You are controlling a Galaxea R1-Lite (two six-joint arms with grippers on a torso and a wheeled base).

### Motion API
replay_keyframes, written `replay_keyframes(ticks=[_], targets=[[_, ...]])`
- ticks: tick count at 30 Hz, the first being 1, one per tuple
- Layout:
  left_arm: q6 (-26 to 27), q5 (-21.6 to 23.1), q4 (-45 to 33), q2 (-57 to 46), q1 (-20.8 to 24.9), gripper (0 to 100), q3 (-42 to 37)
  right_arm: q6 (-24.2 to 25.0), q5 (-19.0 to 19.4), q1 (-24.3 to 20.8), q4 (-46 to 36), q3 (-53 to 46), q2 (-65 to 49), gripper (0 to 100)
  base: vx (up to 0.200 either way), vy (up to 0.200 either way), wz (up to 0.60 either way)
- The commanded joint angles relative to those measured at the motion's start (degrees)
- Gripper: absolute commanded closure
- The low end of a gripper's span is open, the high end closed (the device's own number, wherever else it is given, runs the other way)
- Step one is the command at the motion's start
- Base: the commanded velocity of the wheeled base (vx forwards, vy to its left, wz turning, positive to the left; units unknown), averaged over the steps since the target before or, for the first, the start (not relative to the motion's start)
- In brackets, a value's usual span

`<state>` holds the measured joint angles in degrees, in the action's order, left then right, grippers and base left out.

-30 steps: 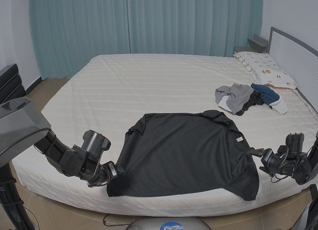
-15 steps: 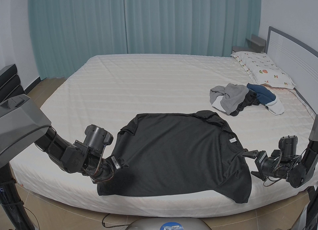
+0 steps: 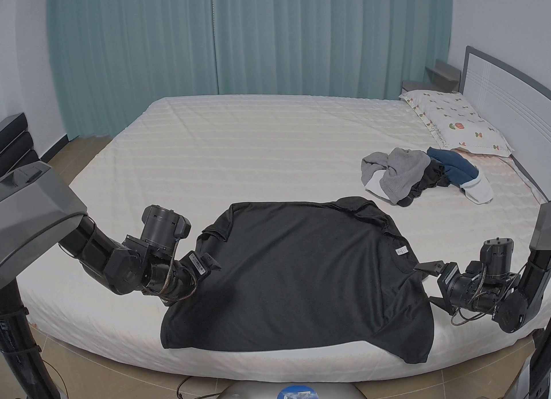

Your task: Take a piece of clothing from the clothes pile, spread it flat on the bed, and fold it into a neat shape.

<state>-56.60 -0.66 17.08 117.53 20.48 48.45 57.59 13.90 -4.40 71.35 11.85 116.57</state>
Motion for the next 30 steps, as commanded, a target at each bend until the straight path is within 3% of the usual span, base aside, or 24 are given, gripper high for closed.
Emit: replay_keyframes(ticks=[1, 10, 18, 30], targets=[[-0.26, -0.04, 1.64, 0.95, -0.18, 0, 0.25, 1.47, 0.08, -0.52, 2.74, -1.30, 2.26, 0, 0.200, 0.000, 0.00], [-0.35, -0.92, 2.78, 5.52, 0.17, 0, 5.34, 2.70, 0.08, -1.66, 9.77, -3.32, 4.72, 0, 0.022, 0.000, 0.00], [-0.79, -2.33, 0.67, 10.79, 0.35, 0, 17.21, 8.77, 0.78, -1.05, 17.77, -4.29, 9.21, 0, 0.000, 0.000, 0.00], [-0.53, -2.33, -6.53, 20.90, 0.53, 0, 32.94, 9.74, 2.27, -1.31, 18.21, -4.38, 10.96, 0, 0.000, 0.000, 0.00]])
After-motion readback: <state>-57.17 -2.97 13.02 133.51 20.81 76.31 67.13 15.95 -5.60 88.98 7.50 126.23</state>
